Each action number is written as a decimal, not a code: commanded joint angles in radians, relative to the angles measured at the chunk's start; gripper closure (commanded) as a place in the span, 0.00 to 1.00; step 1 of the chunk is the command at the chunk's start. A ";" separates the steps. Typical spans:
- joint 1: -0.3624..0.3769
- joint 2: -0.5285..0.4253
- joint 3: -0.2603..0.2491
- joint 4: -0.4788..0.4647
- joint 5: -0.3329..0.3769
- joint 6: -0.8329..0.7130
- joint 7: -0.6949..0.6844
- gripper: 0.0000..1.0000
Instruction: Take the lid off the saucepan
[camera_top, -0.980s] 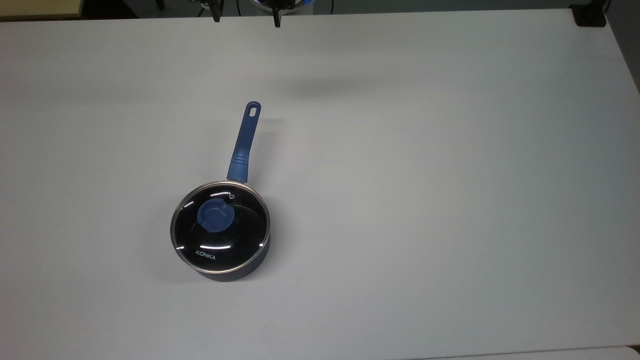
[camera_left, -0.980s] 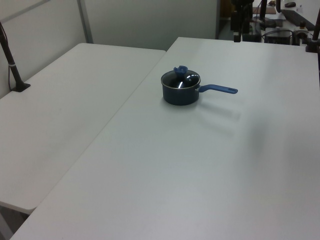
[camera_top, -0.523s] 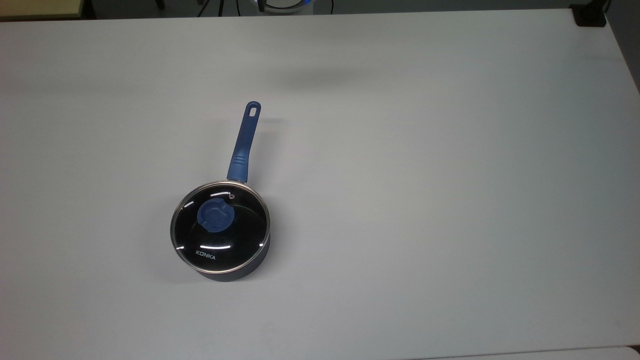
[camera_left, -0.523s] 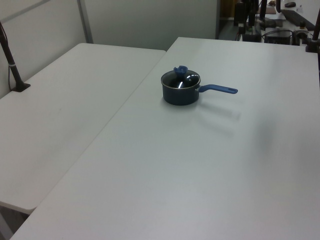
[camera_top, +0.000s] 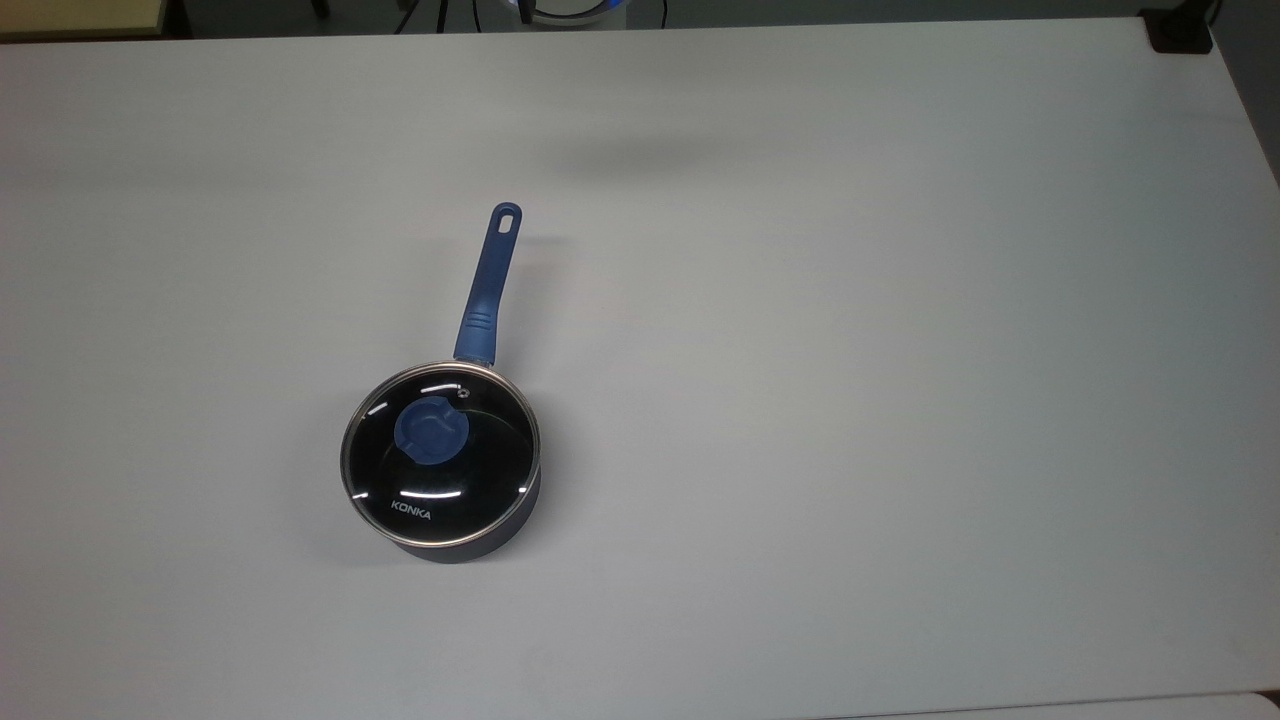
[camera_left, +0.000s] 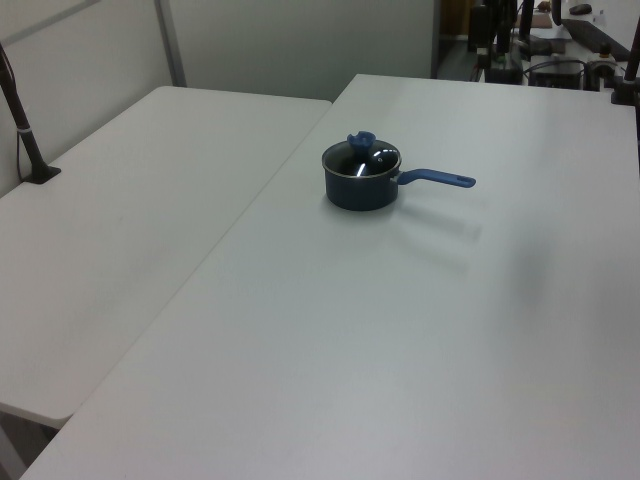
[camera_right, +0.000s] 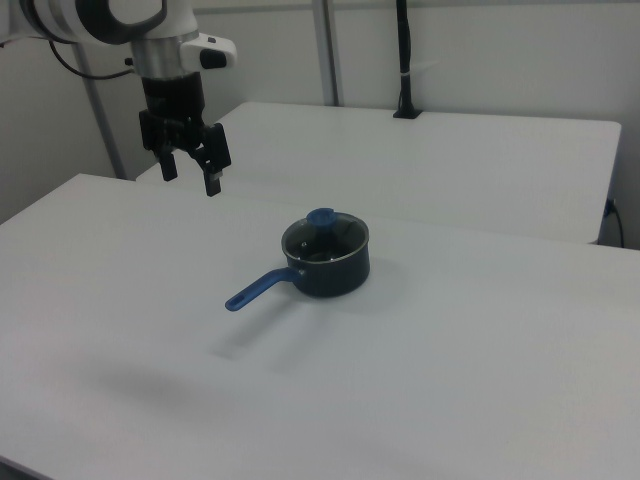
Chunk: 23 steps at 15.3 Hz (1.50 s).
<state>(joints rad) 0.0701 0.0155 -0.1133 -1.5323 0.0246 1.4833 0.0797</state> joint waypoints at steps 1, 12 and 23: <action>0.016 -0.006 0.000 -0.015 -0.003 0.000 -0.009 0.00; -0.042 0.184 -0.006 -0.003 -0.011 0.392 0.119 0.00; -0.047 0.428 -0.009 0.081 -0.040 0.807 0.433 0.00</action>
<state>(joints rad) 0.0099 0.3949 -0.1178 -1.4890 0.0187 2.2522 0.4321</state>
